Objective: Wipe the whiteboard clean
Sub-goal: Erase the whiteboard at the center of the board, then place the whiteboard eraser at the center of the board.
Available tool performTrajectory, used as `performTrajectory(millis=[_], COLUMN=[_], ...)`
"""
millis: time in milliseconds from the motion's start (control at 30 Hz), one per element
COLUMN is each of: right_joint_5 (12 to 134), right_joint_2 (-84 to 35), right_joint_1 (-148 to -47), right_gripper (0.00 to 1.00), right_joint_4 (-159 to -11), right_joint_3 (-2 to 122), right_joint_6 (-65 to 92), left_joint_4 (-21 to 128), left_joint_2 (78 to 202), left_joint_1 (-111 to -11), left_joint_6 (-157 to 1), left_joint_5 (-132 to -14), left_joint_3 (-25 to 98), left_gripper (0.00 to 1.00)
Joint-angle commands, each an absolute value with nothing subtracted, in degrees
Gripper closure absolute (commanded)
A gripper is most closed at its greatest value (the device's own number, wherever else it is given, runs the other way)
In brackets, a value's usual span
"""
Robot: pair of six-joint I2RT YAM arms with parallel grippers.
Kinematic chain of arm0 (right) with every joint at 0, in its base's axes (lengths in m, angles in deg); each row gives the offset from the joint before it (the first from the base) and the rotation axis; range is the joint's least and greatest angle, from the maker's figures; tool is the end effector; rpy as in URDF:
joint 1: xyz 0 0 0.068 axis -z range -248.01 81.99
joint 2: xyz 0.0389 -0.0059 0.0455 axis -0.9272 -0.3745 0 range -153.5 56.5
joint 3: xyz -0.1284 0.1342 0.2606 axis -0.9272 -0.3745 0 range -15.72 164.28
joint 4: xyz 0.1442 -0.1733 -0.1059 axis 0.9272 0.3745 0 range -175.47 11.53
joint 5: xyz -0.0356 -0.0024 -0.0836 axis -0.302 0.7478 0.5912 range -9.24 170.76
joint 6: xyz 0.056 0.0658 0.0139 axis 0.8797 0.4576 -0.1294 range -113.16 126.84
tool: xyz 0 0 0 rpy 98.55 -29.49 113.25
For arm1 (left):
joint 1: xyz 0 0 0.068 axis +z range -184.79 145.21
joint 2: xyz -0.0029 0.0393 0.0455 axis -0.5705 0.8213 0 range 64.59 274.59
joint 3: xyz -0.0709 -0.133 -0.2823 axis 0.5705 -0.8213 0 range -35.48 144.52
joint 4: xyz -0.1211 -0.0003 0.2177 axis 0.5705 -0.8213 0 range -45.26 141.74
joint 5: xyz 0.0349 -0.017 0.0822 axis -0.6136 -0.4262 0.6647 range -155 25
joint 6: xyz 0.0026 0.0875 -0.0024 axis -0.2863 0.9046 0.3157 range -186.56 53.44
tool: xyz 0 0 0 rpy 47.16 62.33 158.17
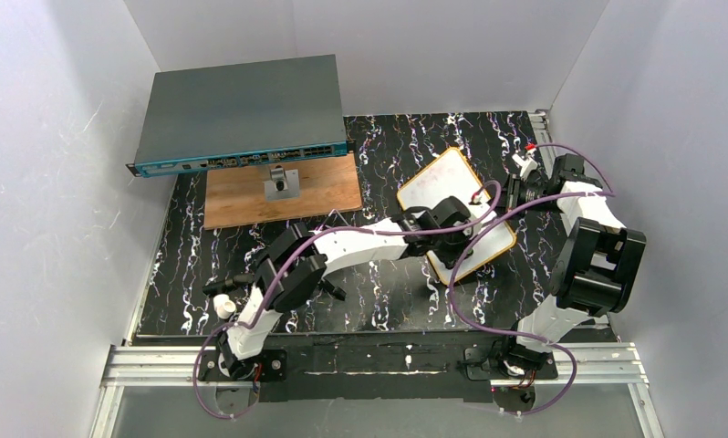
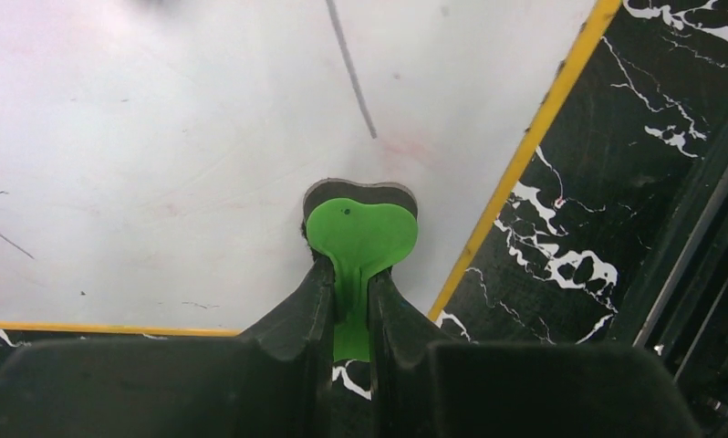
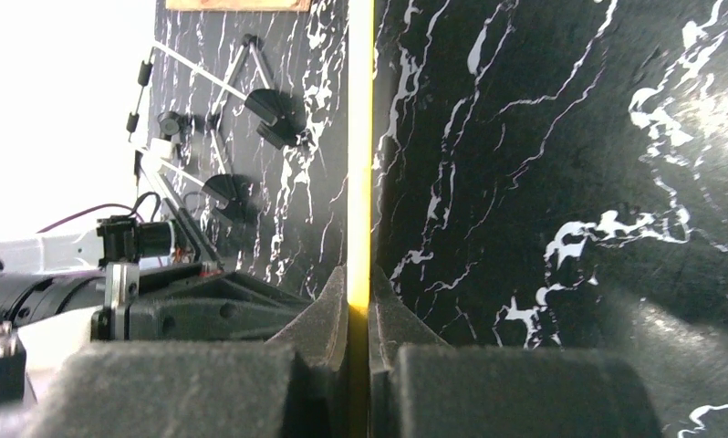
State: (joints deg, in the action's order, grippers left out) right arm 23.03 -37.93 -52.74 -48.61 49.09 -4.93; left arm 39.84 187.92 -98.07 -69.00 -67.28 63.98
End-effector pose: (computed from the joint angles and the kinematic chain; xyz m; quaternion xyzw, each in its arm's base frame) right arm 0.3272 -0.0214 0.2569 -0.0722 0.8599 0.4178 0.2841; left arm 0.2451 -0.4935 0.2471 0.4584 0.7628 -0.2622 0.3732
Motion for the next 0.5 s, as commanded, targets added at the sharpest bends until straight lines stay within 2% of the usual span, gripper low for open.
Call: performTrajectory(millis=[0, 200, 367, 467], right_joint_5=[18.4, 20.5, 23.0, 25.3], right_joint_2=[-35.7, -34.1, -31.3, -30.3], right_joint_1=[-53.7, -53.8, -53.9, -53.9], right_gripper=[0.99, 0.99, 0.99, 0.99], right_joint_4=[-44.2, -42.0, -38.9, -35.0], right_joint_3=[49.9, 51.4, 54.0, 56.8], right_joint_6=[-4.7, -8.3, -12.4, -16.5], left_joint_4=[47.6, 45.3, 46.2, 47.3], left_joint_2=[176.6, 163.8, 158.0, 158.9], left_joint_1=[-95.9, -93.9, -93.6, -93.2], left_joint_6=[-72.9, -76.1, -80.4, -82.9], left_joint_5=[-71.5, -77.2, -75.3, -71.5], left_joint_3=[54.9, 39.2, 27.8, 26.3], left_gripper=[1.0, 1.0, 1.0, 1.0])
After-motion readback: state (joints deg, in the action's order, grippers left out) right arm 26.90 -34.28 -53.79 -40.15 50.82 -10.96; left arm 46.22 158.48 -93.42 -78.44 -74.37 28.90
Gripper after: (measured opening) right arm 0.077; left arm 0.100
